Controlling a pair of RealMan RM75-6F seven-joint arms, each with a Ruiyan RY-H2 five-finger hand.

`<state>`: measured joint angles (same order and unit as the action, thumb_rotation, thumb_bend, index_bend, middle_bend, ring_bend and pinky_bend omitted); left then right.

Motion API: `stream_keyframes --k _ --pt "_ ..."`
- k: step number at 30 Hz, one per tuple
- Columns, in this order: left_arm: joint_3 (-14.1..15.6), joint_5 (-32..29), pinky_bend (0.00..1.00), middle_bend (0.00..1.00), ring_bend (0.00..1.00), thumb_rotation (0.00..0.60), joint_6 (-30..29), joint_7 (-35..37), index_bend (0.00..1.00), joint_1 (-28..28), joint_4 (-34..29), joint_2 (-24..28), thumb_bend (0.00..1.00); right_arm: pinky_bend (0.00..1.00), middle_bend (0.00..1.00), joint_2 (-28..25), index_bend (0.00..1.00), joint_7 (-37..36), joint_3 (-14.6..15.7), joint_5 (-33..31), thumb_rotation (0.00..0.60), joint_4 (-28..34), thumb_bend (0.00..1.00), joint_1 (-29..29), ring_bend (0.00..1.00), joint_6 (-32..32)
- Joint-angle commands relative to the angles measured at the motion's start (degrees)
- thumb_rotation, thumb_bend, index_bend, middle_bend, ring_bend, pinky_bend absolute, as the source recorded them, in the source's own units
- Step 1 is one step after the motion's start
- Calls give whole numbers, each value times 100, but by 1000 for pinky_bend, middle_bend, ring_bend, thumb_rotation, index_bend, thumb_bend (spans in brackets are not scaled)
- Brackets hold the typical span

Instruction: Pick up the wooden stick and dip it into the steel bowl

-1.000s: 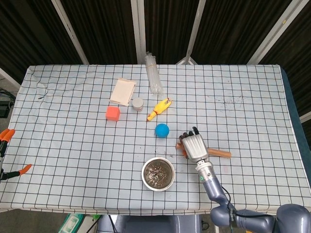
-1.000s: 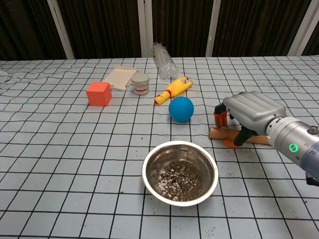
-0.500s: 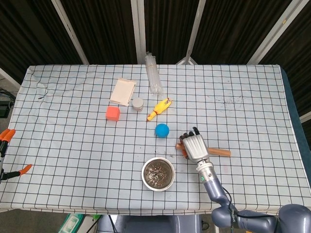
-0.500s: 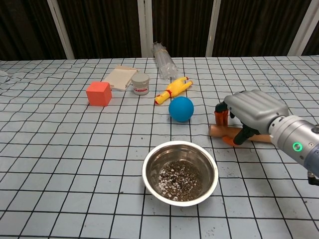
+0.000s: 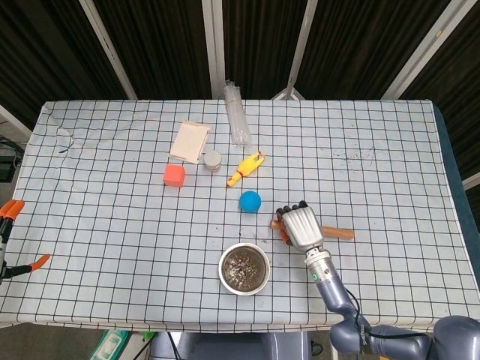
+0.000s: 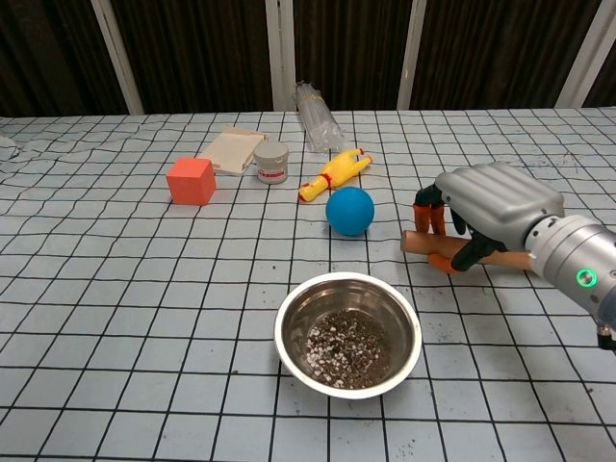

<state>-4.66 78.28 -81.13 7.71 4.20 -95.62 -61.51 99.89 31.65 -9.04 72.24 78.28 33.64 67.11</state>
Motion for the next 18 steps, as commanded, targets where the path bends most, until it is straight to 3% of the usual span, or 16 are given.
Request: stream_keyframes --k 1,18 --pt "-2 -2 0 0 0 600 -2 -4 0 0 -2 -1 62 414 541 -7 752 -23 6 22 600 -15 416 -4 565 8" --pt "-20 -88 0 0 0 600 -15 -119 0 -8 -26 -34 62 497 612 -157 844 -273 -8 203 600 196 417 -43 636 103"
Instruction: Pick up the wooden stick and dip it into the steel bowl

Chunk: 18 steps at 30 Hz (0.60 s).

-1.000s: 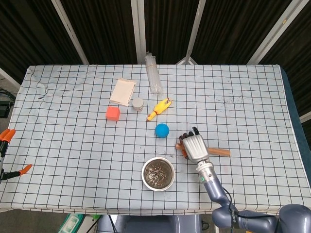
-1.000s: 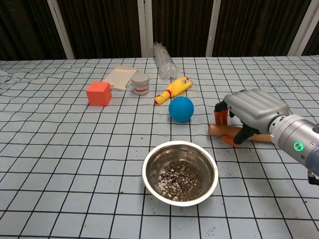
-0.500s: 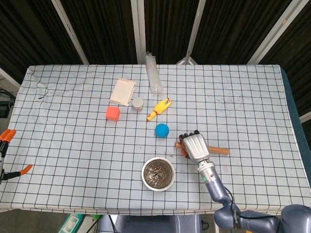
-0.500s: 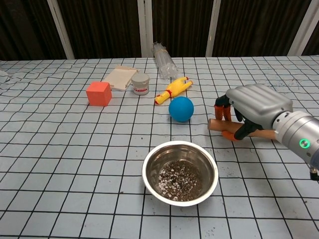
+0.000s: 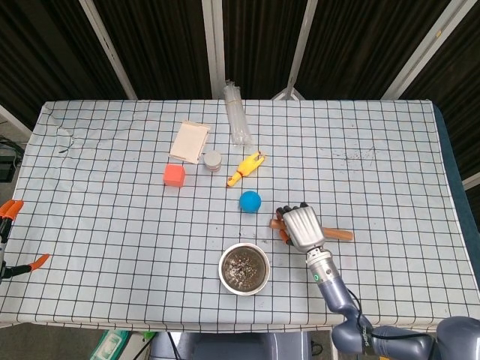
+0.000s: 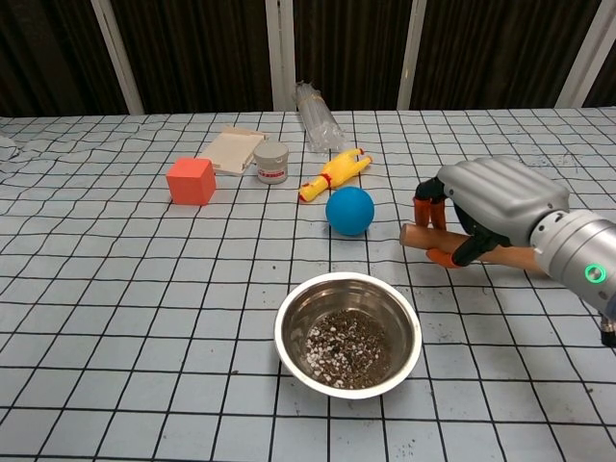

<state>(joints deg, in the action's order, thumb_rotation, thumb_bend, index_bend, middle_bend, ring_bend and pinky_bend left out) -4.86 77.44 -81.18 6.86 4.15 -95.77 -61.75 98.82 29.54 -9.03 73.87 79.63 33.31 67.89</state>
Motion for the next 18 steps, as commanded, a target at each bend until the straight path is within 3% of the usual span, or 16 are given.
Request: stream_keyframes --k 1,8,18 --pt "2 -2 0 0 0 600 -19 -59 0 -5 -17 -16 62 507 613 -85 845 -100 -9 65 600 99 417 -16 637 36" --pt "5 -20 0 0 0 600 -43 -167 0 -14 -54 -50 62 550 616 -387 850 -466 4 294 600 400 416 -66 655 114" --pt "5 -30 0 0 0 600 -19 -172 0 -6 -91 -54 63 588 627 -810 858 -1659 -148 544 600 843 416 -76 683 86"
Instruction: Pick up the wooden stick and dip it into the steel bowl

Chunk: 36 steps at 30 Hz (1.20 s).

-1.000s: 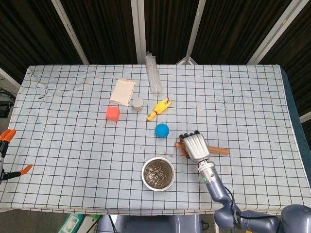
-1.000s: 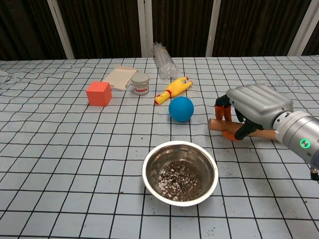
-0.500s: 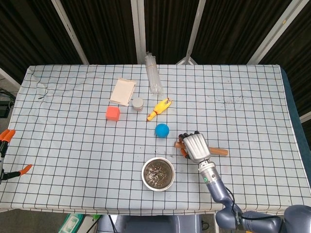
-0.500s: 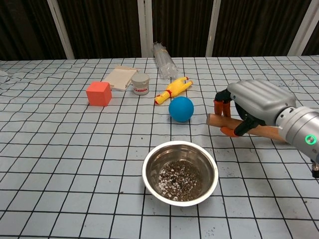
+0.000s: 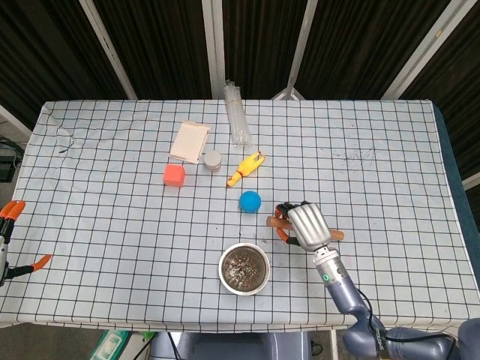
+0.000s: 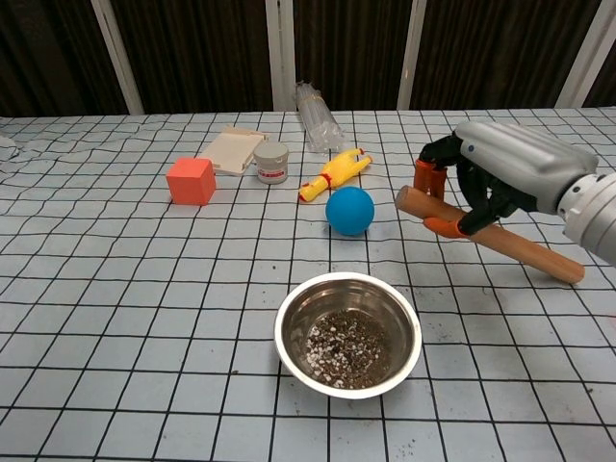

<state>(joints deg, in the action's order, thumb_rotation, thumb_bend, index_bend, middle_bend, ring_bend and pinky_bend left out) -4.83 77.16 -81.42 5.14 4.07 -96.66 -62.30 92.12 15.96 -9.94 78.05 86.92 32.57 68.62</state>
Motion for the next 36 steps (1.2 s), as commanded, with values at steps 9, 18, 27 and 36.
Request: stream_keyframes --k 9,18,27,36 --pt "-7 -16 0 0 0 600 3 18 0 -4 4 6 62 605 634 -331 861 -1307 -249 157 600 370 416 -24 696 45" --pt "-6 -18 0 0 0 600 13 35 0 -5 1 12 63 623 639 -479 860 -2163 -555 -90 600 665 416 -138 710 176" --pt "-4 -19 0 0 0 600 18 27 0 -4 -18 12 62 623 639 -606 861 -2928 -754 -253 600 1067 416 -326 710 365" --pt "8 22 0 0 0 600 -24 14 0 -20 -12 1 62 623 639 -407 861 -4005 -689 327 600 1153 416 -583 710 986"
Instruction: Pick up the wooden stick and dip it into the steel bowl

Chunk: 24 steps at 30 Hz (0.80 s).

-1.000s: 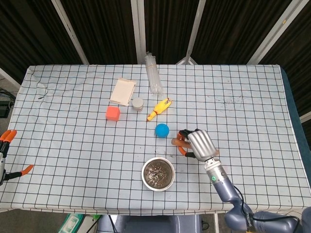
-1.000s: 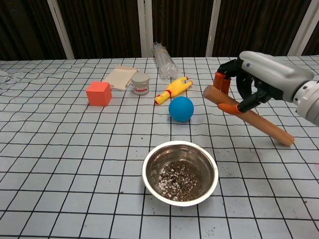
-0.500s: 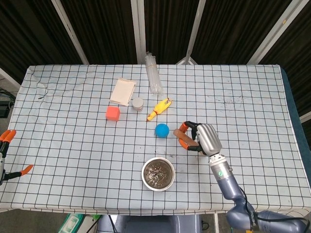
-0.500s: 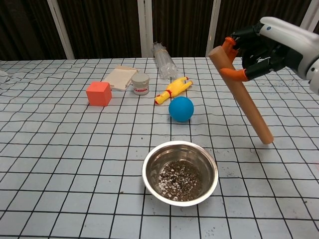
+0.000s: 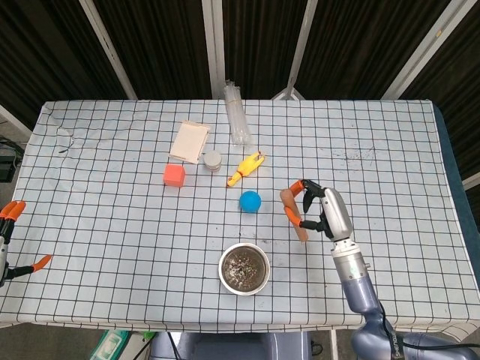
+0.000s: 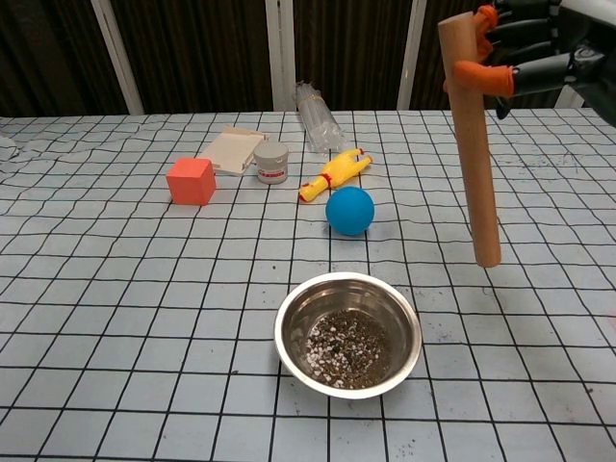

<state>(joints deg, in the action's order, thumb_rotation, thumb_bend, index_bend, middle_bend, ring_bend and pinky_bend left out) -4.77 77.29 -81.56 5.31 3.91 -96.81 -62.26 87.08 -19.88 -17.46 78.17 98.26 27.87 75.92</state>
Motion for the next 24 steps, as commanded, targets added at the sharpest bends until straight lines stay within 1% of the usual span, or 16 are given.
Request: stream_keyframes --k 1,4,7,14,19,24 --pt "2 18 0 0 0 600 -20 -6 0 -5 5 -7 63 623 639 133 860 -602 96 462 600 -10 416 -139 710 359" --pt "6 37 0 0 0 600 -44 -25 0 -11 16 -21 63 623 639 222 861 -1024 227 835 600 -105 416 -205 710 607" --pt "3 57 0 0 0 600 -79 -45 0 -17 29 -37 62 623 639 253 861 -1295 363 1099 600 -82 415 -249 710 751" --pt "4 90 0 0 0 600 -134 -73 0 -34 32 -57 62 623 640 320 860 -1749 727 1621 600 10 416 -300 710 935" --pt "6 88 0 0 0 600 -156 -111 0 -44 33 -80 63 623 639 538 861 -1885 921 1907 600 -33 416 -302 710 1072" --pt "3 80 0 0 0 600 -156 -139 0 -43 40 -91 62 623 640 882 860 -1748 915 2023 600 -277 416 -299 710 1266"
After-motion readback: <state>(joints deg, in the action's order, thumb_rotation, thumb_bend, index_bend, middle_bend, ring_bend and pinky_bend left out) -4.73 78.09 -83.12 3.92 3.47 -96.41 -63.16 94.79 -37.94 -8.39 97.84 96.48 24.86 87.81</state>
